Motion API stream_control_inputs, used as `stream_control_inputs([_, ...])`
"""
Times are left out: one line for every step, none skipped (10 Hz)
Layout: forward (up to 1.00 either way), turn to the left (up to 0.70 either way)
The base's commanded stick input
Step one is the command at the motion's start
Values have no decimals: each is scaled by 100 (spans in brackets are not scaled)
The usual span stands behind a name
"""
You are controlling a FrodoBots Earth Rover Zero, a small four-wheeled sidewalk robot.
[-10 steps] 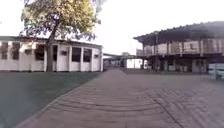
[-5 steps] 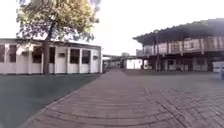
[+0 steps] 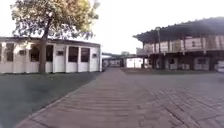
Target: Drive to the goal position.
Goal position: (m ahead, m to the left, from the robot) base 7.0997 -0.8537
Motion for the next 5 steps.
stream_control_inputs([70,0])
stream_control_inputs([70,0])
stream_control_inputs([70,0])
stream_control_inputs([70,0])
stream_control_inputs([70,0])
